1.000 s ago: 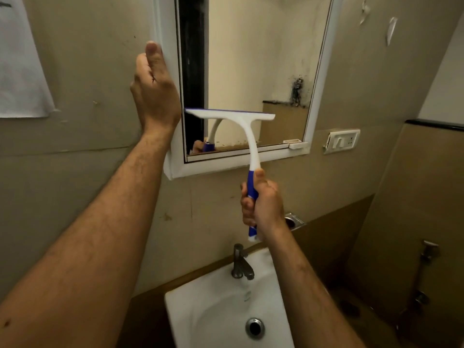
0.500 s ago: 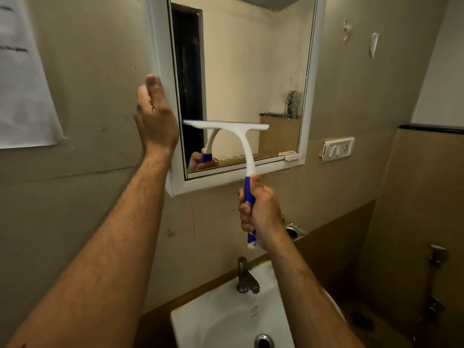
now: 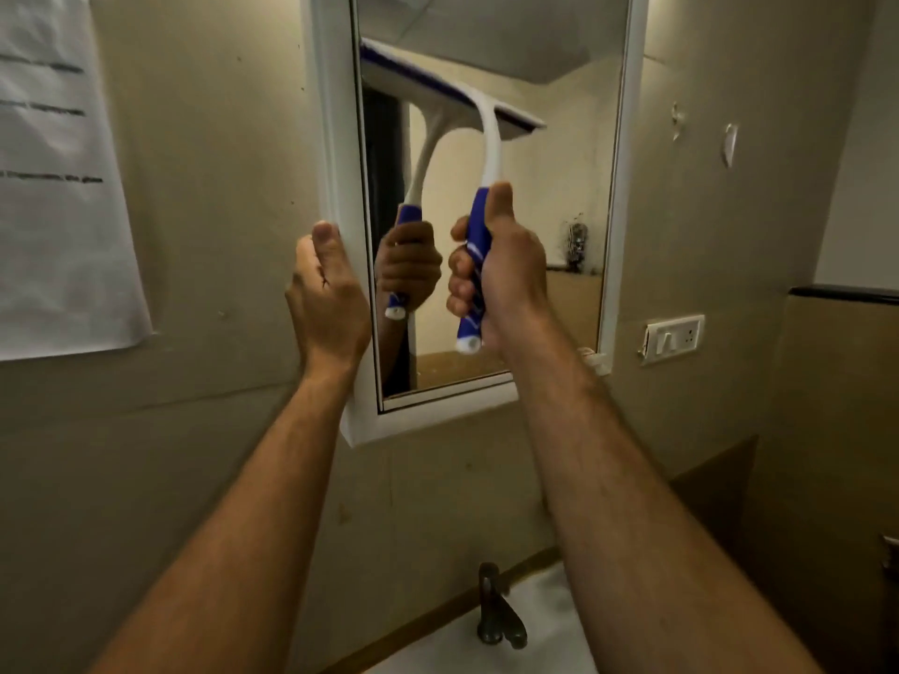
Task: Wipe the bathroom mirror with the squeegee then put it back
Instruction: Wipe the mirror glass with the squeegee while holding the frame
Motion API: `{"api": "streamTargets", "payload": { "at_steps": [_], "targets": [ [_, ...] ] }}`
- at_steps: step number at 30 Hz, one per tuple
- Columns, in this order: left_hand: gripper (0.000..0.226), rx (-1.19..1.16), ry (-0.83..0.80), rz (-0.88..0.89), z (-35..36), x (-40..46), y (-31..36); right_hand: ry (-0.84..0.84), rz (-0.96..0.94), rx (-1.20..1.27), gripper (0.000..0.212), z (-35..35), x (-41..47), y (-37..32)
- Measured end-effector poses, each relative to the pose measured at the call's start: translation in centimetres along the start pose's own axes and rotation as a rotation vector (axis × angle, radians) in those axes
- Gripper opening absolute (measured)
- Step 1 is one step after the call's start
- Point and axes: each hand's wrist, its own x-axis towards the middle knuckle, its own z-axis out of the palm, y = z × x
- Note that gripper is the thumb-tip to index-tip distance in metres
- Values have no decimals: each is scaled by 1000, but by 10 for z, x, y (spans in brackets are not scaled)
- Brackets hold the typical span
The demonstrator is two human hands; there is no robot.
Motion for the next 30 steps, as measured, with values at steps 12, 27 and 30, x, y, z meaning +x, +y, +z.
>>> {"api": "streamTargets", "payload": {
  "at_steps": [12, 27, 30],
  "targets": [
    [41, -35, -4, 36, 1, 3, -8, -2, 6, -100, 54, -23, -7, 23],
    [41, -60, -4, 44, 0, 4, -9, 3, 19, -113, 56, -27, -22, 57],
    [42, -72, -10, 48, 0, 4, -11, 27, 62, -93, 55, -43, -51, 97]
  ]
}}
